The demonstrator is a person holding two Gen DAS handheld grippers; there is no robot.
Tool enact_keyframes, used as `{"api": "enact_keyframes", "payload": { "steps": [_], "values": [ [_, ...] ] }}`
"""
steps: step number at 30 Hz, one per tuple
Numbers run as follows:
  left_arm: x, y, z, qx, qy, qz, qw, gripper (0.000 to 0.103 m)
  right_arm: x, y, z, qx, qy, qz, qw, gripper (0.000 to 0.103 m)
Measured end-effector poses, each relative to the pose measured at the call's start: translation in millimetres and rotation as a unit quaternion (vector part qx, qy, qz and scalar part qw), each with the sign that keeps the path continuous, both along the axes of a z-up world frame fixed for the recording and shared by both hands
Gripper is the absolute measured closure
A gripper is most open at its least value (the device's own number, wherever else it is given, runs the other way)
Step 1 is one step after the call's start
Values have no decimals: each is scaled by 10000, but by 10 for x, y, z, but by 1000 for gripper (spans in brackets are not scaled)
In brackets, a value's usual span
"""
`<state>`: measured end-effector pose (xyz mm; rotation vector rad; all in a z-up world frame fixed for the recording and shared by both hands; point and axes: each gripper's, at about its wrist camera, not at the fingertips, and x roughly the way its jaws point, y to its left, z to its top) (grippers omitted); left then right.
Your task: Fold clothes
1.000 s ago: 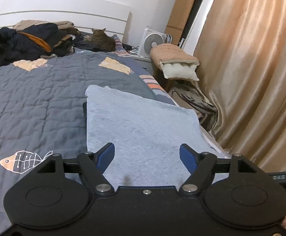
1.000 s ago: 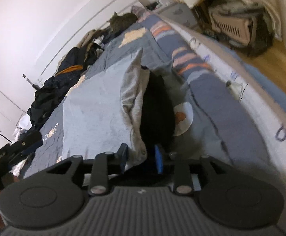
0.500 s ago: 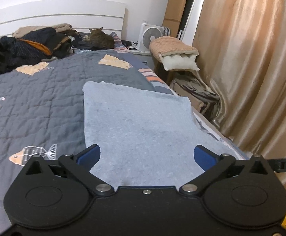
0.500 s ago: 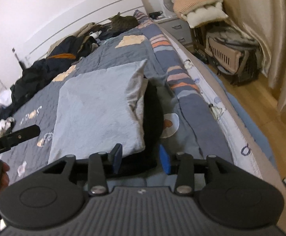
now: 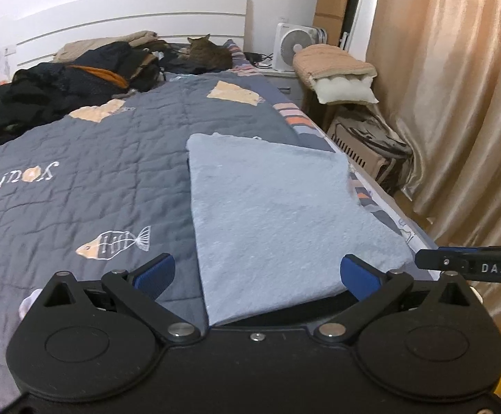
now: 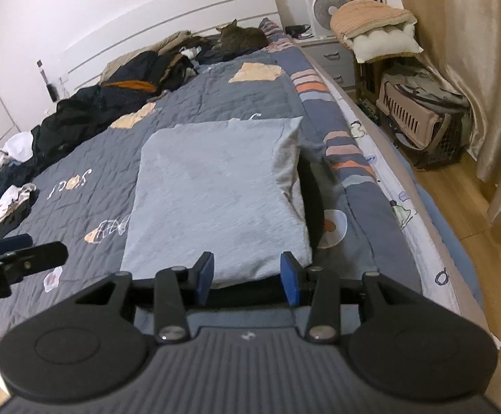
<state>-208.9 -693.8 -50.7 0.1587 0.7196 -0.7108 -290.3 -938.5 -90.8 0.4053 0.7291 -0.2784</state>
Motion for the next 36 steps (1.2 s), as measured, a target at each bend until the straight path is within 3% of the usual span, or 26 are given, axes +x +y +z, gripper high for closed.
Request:
{"api": "enact_keyframes", "payload": {
  "steps": [19,36],
  "values": [
    [-154,174,252,237,230,170,9993,0,61,216,358,-175,397,326,9985,62],
    [-200,149,270,261,298,108,9992,0,61,246,411,-255,520,345,9977,62]
  ]
}}
